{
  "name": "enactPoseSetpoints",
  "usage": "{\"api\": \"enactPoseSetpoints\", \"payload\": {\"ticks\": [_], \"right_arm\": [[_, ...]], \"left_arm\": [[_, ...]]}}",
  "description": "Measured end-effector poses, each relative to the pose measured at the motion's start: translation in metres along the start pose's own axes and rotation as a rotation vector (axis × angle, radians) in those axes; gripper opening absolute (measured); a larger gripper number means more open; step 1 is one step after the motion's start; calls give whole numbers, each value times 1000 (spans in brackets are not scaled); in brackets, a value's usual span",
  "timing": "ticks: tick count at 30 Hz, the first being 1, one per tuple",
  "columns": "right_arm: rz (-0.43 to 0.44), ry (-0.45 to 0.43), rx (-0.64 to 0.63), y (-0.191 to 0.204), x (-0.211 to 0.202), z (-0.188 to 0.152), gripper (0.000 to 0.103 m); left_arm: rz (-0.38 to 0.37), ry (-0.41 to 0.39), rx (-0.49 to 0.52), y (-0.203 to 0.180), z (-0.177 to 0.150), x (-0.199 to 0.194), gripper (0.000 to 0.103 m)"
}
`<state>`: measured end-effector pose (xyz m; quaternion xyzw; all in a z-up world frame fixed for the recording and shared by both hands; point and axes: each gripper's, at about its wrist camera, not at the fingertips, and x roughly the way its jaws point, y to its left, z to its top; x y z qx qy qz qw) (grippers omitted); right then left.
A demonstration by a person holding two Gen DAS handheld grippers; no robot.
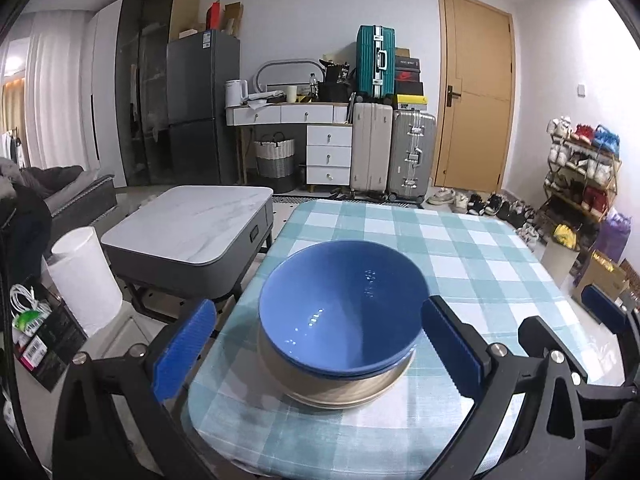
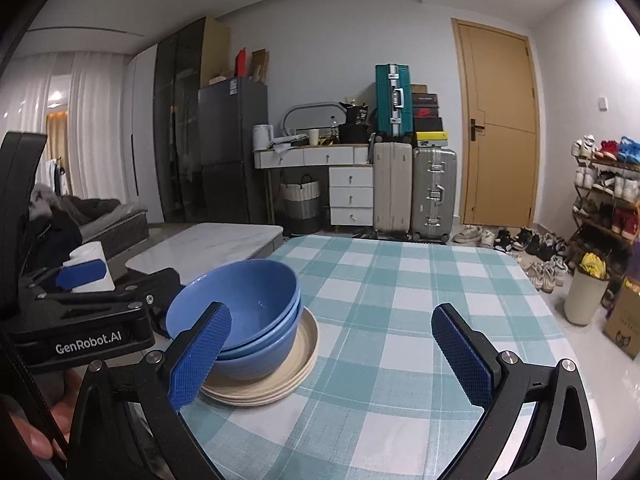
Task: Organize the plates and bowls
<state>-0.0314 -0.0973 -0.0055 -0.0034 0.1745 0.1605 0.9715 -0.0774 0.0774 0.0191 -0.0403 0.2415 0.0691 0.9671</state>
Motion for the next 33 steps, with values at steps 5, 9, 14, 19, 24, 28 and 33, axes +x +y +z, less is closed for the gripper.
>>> {"api": "enactPoseSetpoints", "payload": {"ticks": [5, 9, 14, 19, 24, 28, 33], "right_arm": [[-10, -4, 32, -8, -4, -2, 102], [-7, 13, 54, -14, -3, -6, 102], [-2, 30, 93, -21, -3, -9, 102], [-2, 35, 119, -24, -2, -12, 102], [8, 52, 125, -23, 2, -13, 102], [-4, 36, 118, -21, 0, -14, 102], [-4, 27, 110, -19, -1, -15, 102]], "left_arm": [[-6, 6, 15, -5, -6, 0, 103], [-49, 26, 0, -5, -5, 2, 103], [-43, 32, 21, -9, -7, 2, 103], [-88, 86, -27, -3, -11, 8, 103], [-104, 126, -74, 3, -14, 14, 103], [-100, 90, -57, 1, -14, 8, 103], [-68, 54, -6, -5, -12, 3, 103]]}}
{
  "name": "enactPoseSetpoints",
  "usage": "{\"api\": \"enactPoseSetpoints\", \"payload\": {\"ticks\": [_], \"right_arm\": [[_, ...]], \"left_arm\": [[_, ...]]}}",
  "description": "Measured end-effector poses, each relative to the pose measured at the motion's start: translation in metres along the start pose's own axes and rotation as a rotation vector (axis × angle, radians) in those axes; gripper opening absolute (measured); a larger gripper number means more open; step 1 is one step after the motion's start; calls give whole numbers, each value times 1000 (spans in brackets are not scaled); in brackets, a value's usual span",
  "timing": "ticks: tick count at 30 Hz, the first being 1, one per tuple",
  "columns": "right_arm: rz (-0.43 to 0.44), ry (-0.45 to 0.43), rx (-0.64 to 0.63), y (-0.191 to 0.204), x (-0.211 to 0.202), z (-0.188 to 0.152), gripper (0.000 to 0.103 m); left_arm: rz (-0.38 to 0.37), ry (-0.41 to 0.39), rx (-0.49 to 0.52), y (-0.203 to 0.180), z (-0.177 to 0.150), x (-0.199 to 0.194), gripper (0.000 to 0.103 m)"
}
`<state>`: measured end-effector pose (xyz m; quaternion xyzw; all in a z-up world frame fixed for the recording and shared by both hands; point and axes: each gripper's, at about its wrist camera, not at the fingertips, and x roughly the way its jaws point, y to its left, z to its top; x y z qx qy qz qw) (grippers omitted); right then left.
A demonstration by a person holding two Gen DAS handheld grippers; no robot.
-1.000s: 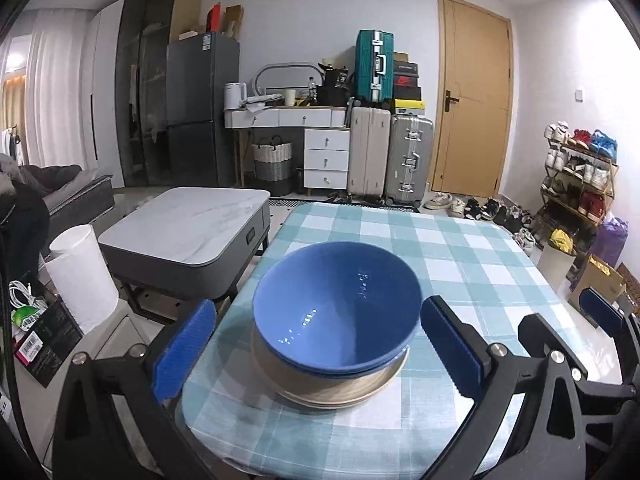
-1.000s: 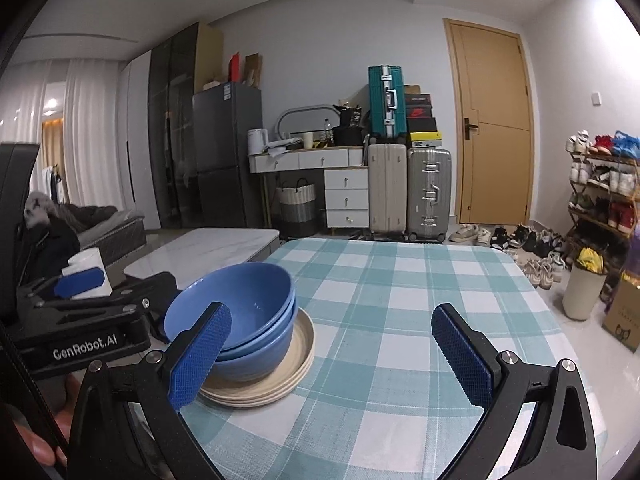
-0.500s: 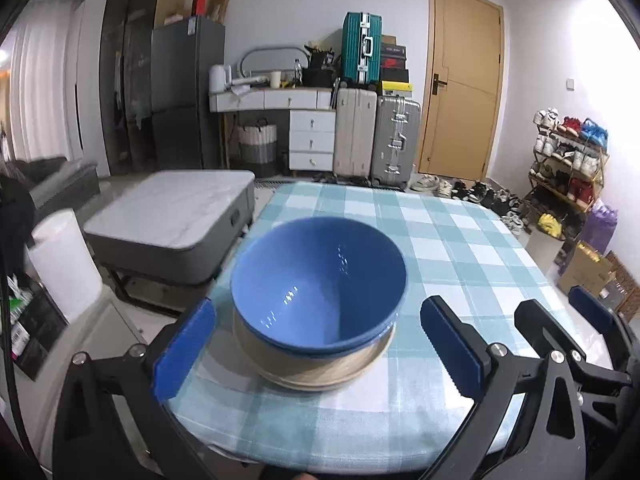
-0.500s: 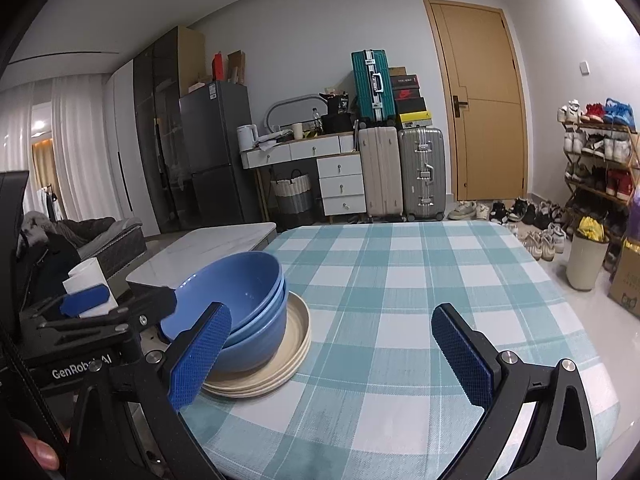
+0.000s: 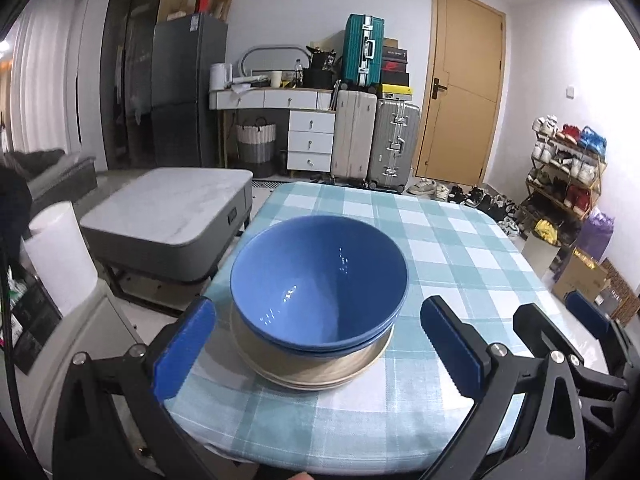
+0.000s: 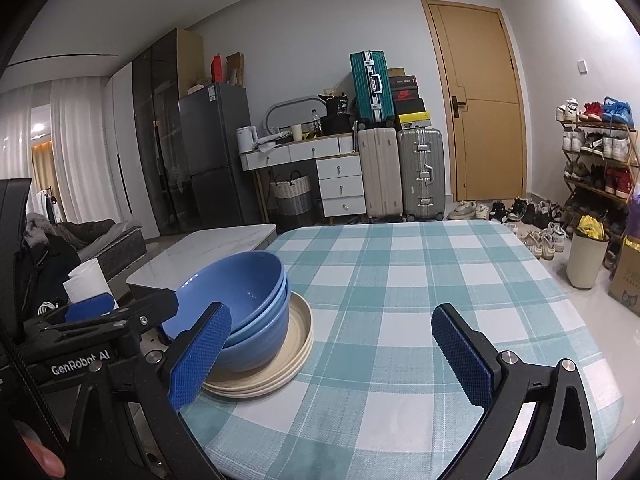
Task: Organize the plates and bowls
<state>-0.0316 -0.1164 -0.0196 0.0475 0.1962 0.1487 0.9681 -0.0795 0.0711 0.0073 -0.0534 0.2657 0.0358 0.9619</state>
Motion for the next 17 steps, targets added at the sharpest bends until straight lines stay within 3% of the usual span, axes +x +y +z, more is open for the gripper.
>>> {"api": "enactPoseSetpoints", "payload": {"ticks": [8, 17], "right_arm": [[2, -15, -24, 4, -4, 0, 102], [4, -6, -25, 5, -3, -2, 102]], "left_arm": [[46, -29, 29, -1, -1, -2, 103], [60, -9, 38, -3, -4, 3, 103]]}}
